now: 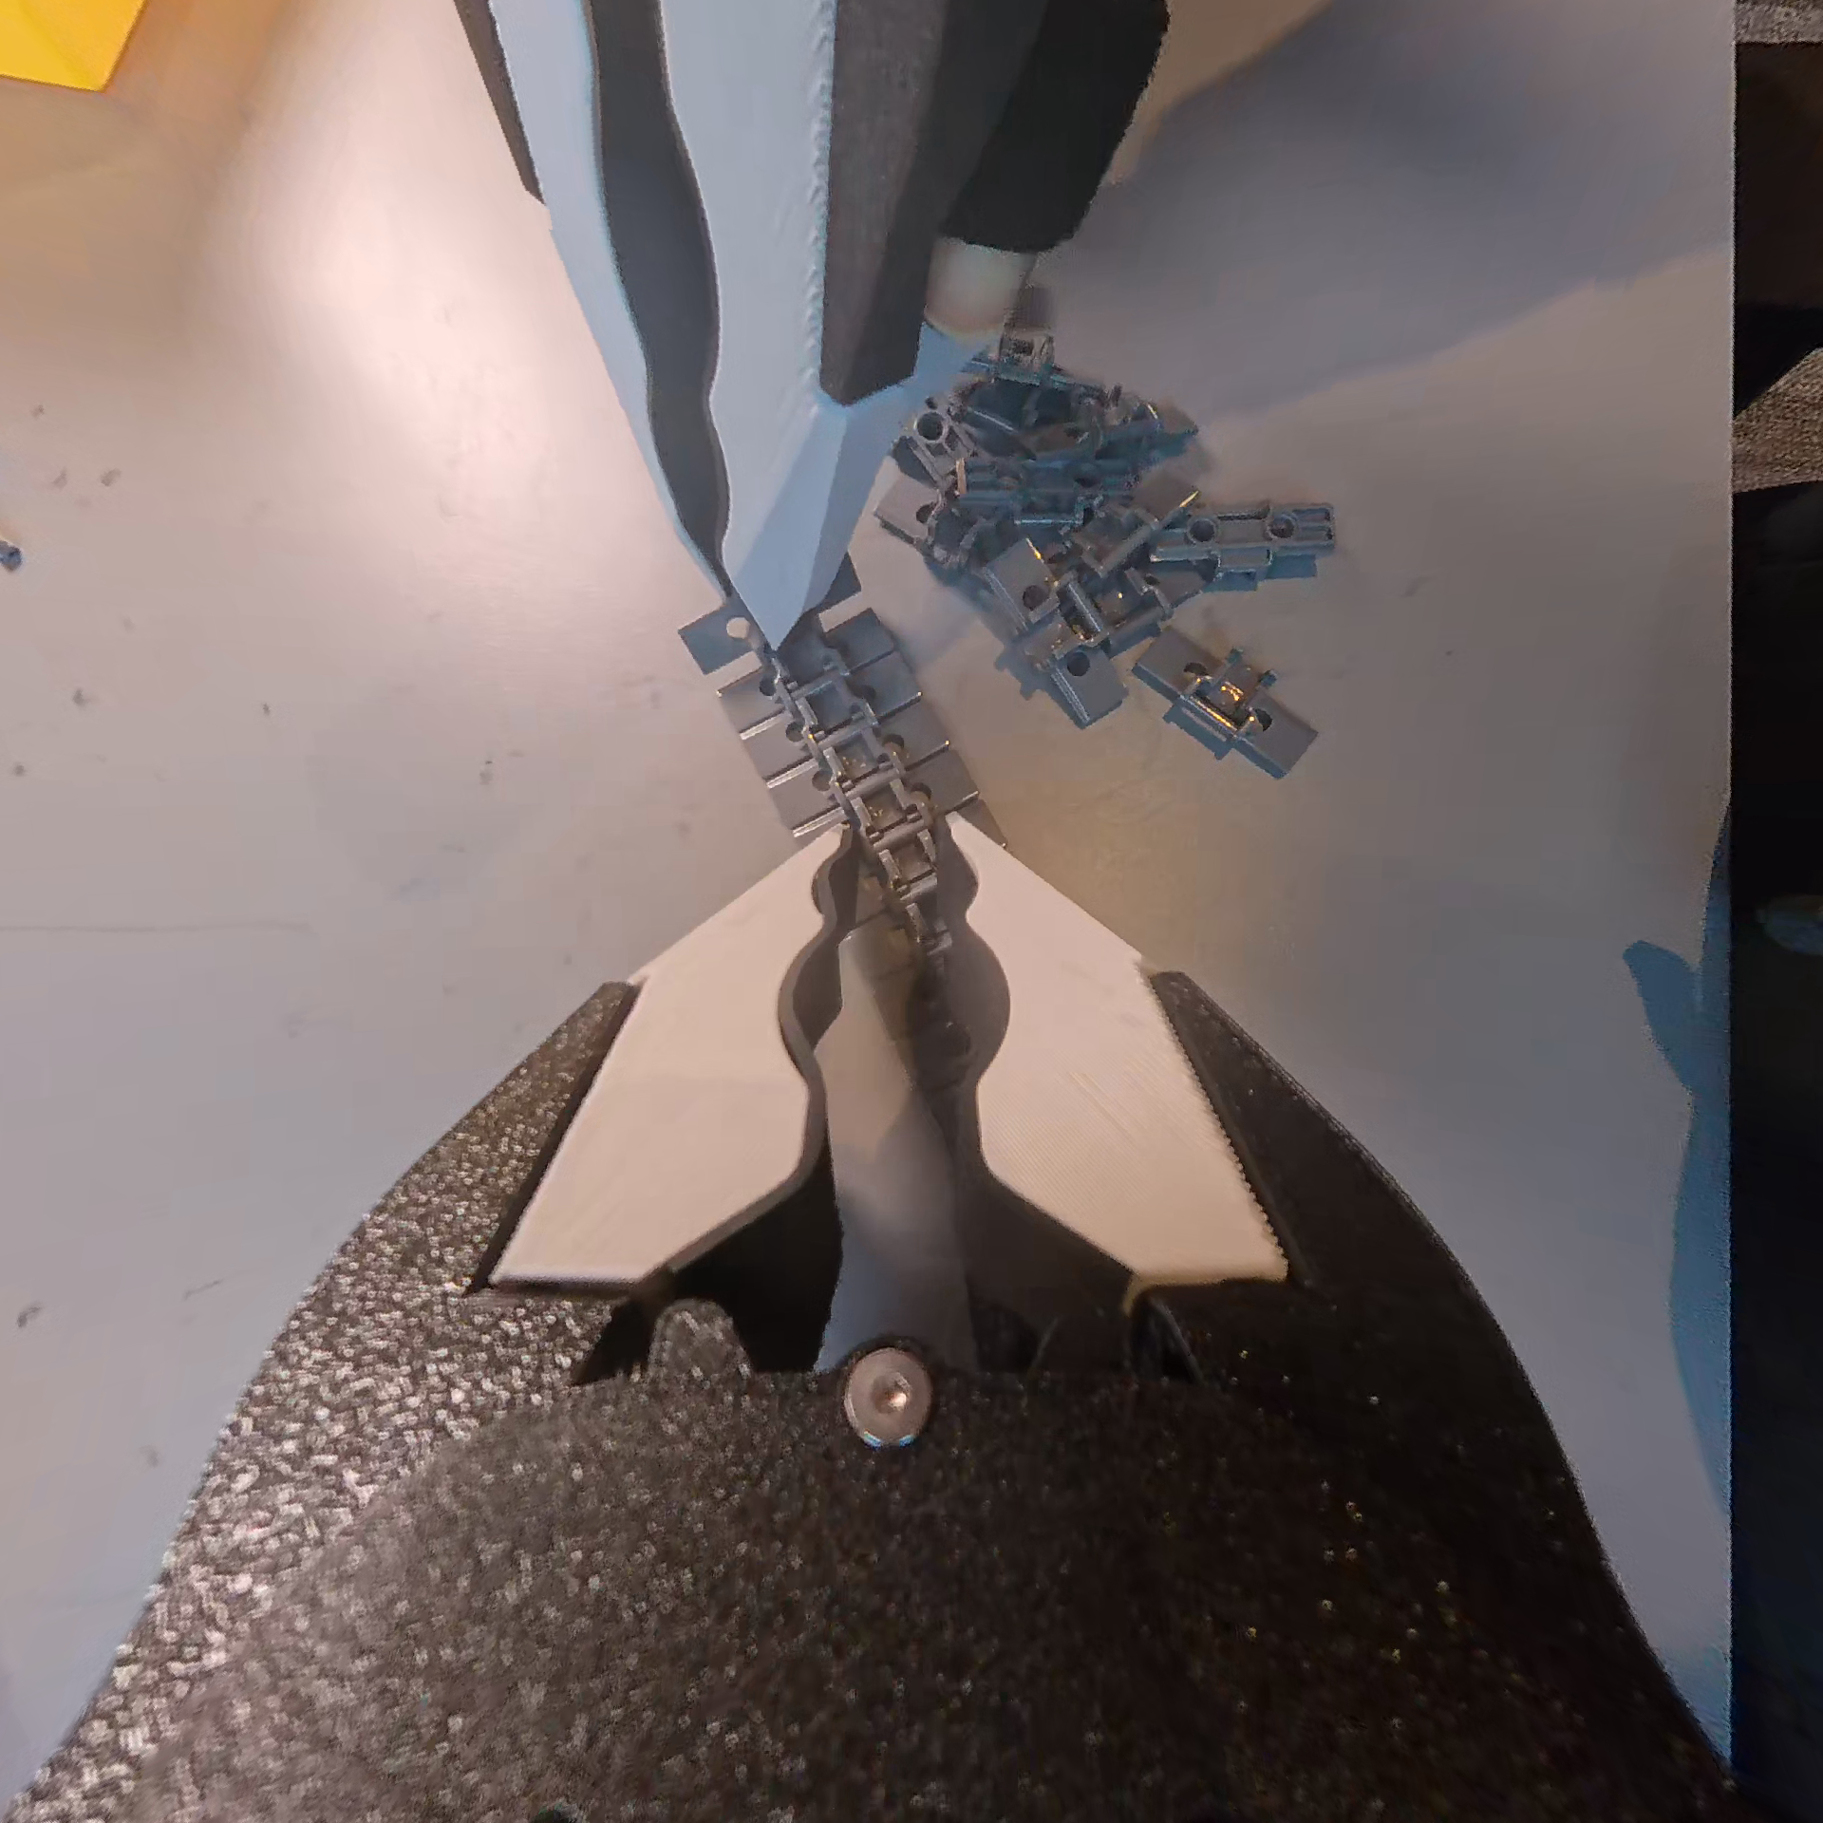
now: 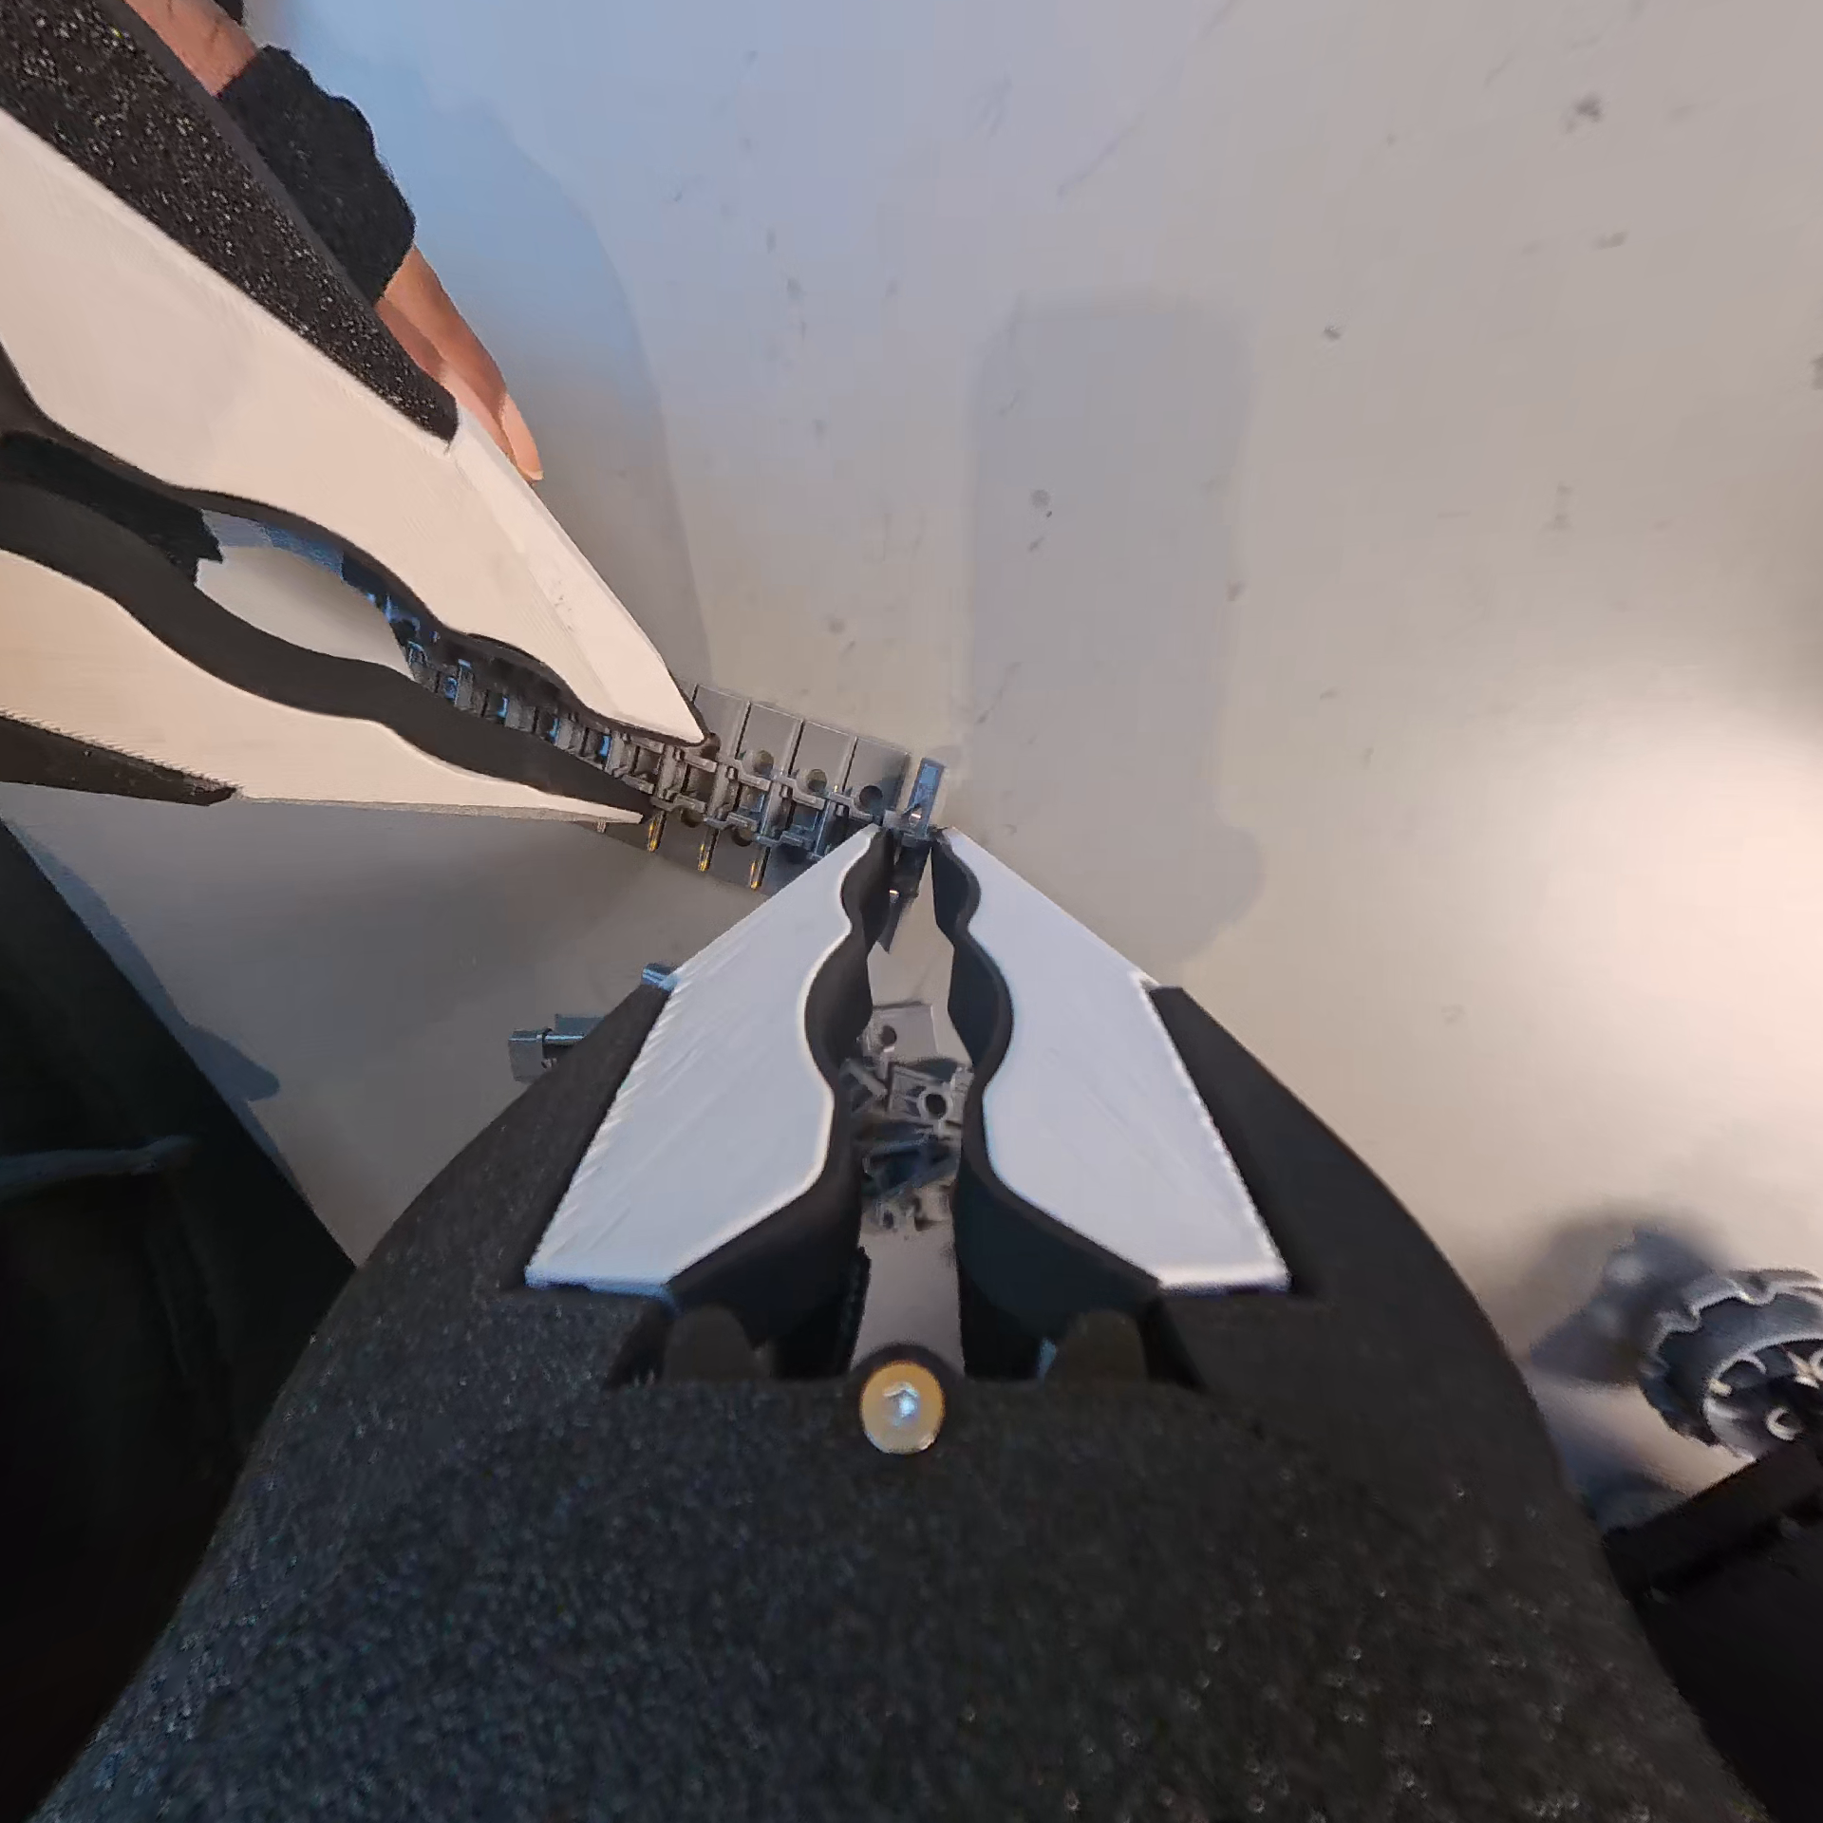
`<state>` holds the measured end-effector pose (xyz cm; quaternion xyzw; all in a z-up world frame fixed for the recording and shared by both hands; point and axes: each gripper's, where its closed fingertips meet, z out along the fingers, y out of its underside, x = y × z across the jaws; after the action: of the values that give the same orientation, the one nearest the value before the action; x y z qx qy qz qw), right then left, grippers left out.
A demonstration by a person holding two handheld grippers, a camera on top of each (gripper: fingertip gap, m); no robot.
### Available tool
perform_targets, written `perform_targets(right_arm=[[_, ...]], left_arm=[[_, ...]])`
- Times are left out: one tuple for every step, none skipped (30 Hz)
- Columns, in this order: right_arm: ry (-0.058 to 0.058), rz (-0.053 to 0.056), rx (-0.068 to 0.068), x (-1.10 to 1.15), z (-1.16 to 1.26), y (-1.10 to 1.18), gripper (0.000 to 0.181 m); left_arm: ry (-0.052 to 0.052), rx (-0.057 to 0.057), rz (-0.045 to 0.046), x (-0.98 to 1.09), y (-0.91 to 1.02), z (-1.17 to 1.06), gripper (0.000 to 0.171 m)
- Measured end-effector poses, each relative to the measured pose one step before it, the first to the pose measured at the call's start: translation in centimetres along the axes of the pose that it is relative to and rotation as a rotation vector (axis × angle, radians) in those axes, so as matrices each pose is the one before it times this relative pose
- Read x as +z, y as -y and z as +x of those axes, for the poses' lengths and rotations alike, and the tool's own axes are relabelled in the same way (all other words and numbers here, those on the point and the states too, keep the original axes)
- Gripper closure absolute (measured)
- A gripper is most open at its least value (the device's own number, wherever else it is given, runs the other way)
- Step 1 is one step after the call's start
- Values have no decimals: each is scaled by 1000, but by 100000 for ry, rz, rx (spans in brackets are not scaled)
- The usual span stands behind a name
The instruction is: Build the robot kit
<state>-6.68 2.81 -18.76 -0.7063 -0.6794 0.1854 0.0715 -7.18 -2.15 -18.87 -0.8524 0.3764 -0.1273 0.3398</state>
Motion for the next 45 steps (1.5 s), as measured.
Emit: perform_targets(right_arm=[[905, 550, -1398, 56, 96, 210, 173], [-34, 985, -1574, 29, 294, 260, 173], [471, 1186, -1656, -7, 254, 252, 168], [611, 2206, -1565, -132, 268, 342, 163], [955, 3075, -424, -296, 255, 393, 157], [2091, 3474, 1171, -425, 118, 427, 150], [3238, 4157, 2111, -521, -102, 507, 142], [2613, 3445, 2095, -471, -161, 358, 138], [-25, 1304, 617, -303, 56, -40, 139], [-2758, 1609, -935, -278, 400, -24, 143], [-2979, 929, -916, -293, 497, -105, 145], [-1225, 717, 379, -291, 353, -102, 146], [776, 1734, 1935, -282, 129, 85, 146], [1336, 1837, 2180, -284, 14, 105, 146], [320, 798, 1017, -249, 73, -49, 146], [-1128, -458, -455, -221, 193, -261, 146], [-1719, -1328, -1353, -179, 203, -434, 146], [-826, -1615, -1121, -103, 62, -518, 146], [63, -1529, 139, -46, -31, -537, 146], [-215, -1730, 1347, 23, 60, -580, 146], [-626, -2619, 1430, 68, 164, -706, 144], [-1621, -2646, 311, 84, 276, -711, 142], [-2989, -1668, -868, 77, 422, -558, 142], [-3286, -1851, -926, 73, 445, -549, 142], [-1910, -1515, -1072, 101, 208, -454, 143], [-1093, -327, -825, 98, 88, -238, 143], [-839, -547, -675, 131, 40, -236, 146], [-686, -517, -1260, 158, 7, -211, 150], [-618, 557, -1428, 149, -21, -29, 154], [39, 1068, -1376, 83, -97, 95, 156], [551, 982, -1292, 27, -169, 121, 157], [117, 1191, -1773, -43, -151, 175, 161], [-685, 2361, -2255, -143, -86, 366, 166], [-558, 1725, -1907, -137, -132, 296, 166], [-134, 1865, -1405, -140, -233, 345, 166], [-149, 3786, -1467, -203, -334, 657, 166], [569, 4457, -1787, -204, -582, 810, 166], [603, 4480, -1713, -173, -706, 921, 166], [-337, 5291, -1856, -142, -673, 1090, 166], [-353, 5744, -1312, -102, -730, 1191, 166], [-1300, 6302, -258, -74, -602, 1282, 166], [-1669, 5985, 278, -22, -533, 1195, 166], [-1854, 5764, 70, 5, -483, 1109, 166], [-3520, 6031, -138, 6, -221, 1026, 166], [-4036, 4091, -163, 86, -48, 627, 166]], left_arm=[[313, -479, -32, -58, -75, -163, 158], [406, -689, 71, -74, -88, -224, 158], [37, -931, 196, -83, -91, -199, 159], [-78, -761, 75, -85, -83, -175, 159], [248, -421, -91, -76, -95, -195, 159], [155, -394, -50, -44, -56, -156, 159], [348, -309, 32, -27, -17, -162, 159], [717, 42, -17, -12, -2, -195, 159], [215, 99, -262, -26, -48, -108, 159], [-686, -313, -181, -10, -55, 26, 159], [-741, -456, -40, -25, -32, 29, 159], [-774, -469, -78, -20, -44, 21, 159], [-641, -512, 81, -20, -2, 12, 159], [-424, -391, 75, -4, 1, 2, 159], [-219, -166, -4, -5, -5, 7, 159], [-116, -40, -76, -1, -5, -2, 159], [-64, 41, -154, -23, -20, -15, 159], [-17, -43, -199, -31, -31, -65, 159], [99, -278, -117, -40, -34, -115, 159], [254, -498, -93, -41, -47, -178, 159], [474, -562, -186, -54, -52, -232, 159], [854, -480, -217, -70, -71, -285, 159], [974, -351, -132, -77, -75, -291, 159], [605, -304, -4, -63, -69, -223, 159], [322, -415, 126, -48, -45, -183, 159], [370, -375, 159, -41, -35, -185, 159], [401, -366, 162, -43, -22, -183, 159], [25, -546, 401, -37, 16, -154, 159], [-350, -942, 869, -76, 94, -105, 159], [-302, -1165, 1356, -120, 172, -134, 159], [-146, -1093, 1575, -162, 223, -161, 159], [-280, -968, 1683, -175, 252, -129, 159], [-664, -839, 2017, -191, 308, -35, 159], [-1306, -451, 2499, -189, 406, 104, 158], [-1880, 97, 2971, -199, 505, 247, 157], [-1944, 285, 3526, -216, 632, 325, 155], [-1768, -172, 4235, -233, 748, 327, 154], [-2248, -1109, 4912, -215, 843, 394, 153], [-3215, -2096, 4733, -186, 781, 494, 153], [-3542, -2571, 4238, -123, 688, 519, 152], [-3219, -2997, 4031, -97, 603, 444, 152], [-3045, -3683, 3603, -59, 509, 385, 151], [-2956, -4162, 3417, -59, 466, 320, 150], [-2825, -4412, 3447, -108, 453, 252, 150], [-3112, -4277, 3840, -152, 518, 247, 150]])
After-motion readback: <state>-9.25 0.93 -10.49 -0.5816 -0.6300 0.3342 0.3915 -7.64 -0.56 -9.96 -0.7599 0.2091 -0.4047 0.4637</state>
